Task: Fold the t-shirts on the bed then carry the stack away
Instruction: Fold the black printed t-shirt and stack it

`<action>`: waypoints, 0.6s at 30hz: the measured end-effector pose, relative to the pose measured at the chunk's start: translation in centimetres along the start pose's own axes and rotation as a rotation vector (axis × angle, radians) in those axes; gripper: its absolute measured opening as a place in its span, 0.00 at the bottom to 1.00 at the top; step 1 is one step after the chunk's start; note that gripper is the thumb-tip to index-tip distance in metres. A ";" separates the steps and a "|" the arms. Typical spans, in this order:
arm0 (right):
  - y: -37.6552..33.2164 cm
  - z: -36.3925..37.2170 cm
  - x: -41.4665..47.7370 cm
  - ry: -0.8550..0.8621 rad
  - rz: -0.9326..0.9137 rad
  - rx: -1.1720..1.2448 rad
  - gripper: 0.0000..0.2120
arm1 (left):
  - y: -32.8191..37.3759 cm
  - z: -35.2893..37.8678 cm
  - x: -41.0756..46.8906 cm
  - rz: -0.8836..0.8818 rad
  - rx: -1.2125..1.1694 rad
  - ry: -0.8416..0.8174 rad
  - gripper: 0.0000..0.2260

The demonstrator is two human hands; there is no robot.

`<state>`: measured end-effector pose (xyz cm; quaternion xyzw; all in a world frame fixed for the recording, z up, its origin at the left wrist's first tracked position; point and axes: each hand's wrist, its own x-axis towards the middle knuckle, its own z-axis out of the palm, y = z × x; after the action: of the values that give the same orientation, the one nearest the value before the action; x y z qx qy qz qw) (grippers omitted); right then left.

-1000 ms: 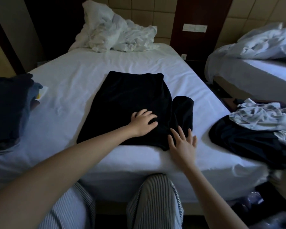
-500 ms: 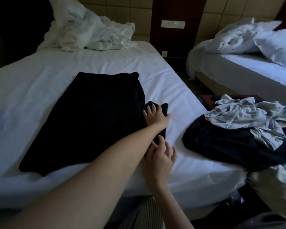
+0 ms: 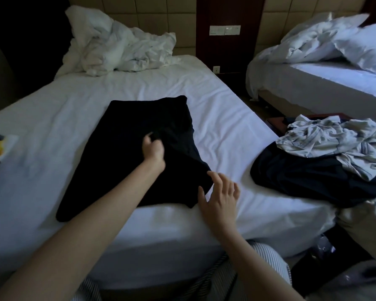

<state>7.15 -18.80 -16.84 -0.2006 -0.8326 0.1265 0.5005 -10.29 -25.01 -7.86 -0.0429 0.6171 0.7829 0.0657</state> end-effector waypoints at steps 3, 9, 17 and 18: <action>0.0 -0.2 0.3 -0.071 -0.008 0.016 0.26 | -1.0 -4.5 0.6 -0.170 -0.106 -0.026 0.22; 0.2 0.0 0.9 -0.312 -0.002 0.001 0.20 | -0.1 -4.5 0.5 -0.085 0.299 -0.174 0.08; 0.3 -0.6 0.9 -0.335 0.149 0.120 0.15 | -0.6 -5.4 0.9 -0.006 0.442 -0.272 0.04; 0.1 -0.8 0.9 -0.359 0.147 0.120 0.20 | -0.8 -5.9 0.6 0.034 0.322 -0.292 0.04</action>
<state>7.45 -18.23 -15.80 -0.2049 -0.8825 0.2460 0.3445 -10.81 -30.50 -10.08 0.0925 0.7186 0.6733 0.1473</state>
